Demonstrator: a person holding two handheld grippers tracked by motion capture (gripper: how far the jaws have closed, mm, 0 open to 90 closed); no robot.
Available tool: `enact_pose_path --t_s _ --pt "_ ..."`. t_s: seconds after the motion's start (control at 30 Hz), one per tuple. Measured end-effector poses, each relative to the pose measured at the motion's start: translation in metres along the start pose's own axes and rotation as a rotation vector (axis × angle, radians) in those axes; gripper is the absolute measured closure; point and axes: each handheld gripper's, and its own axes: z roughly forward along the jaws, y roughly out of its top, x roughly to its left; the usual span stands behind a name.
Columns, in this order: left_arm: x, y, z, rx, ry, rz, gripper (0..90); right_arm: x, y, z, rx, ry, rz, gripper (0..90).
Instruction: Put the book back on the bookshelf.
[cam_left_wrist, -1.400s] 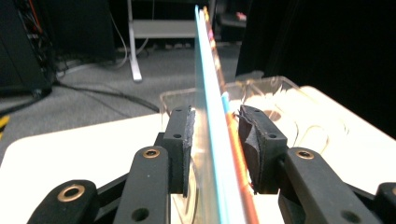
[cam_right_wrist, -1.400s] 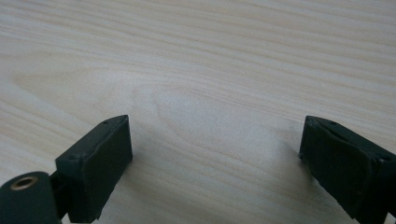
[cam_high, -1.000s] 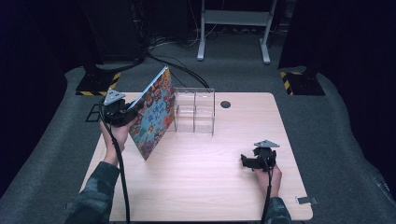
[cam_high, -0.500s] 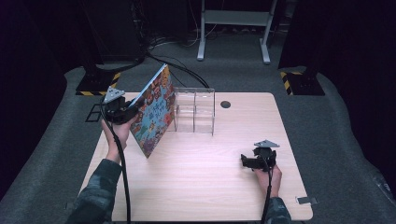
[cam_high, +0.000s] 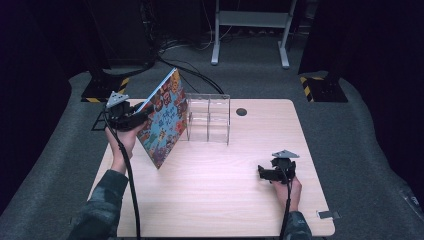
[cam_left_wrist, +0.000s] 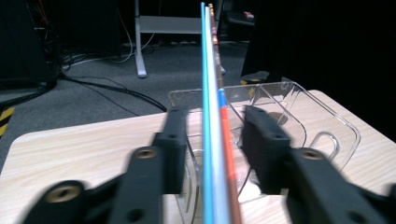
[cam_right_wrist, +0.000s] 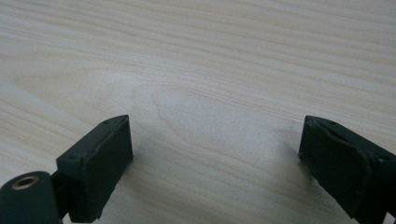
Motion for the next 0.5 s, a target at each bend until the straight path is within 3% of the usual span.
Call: enact_pose_path --t_s 0.23,0.33,0.5 --pt "0.000 0.000 -0.019 -0.018 0.001 0.015 36.0 0.000 0.000 0.000 0.000 0.000 0.001 9.3" --pt "0.000 -0.003 -0.037 -0.018 0.007 0.037 25.2 0.000 0.000 0.000 0.000 0.000 0.000 9.3" --pt "0.001 -0.007 -0.054 -0.024 0.006 0.046 17.9 0.000 0.000 0.000 0.000 0.000 0.000 9.3"
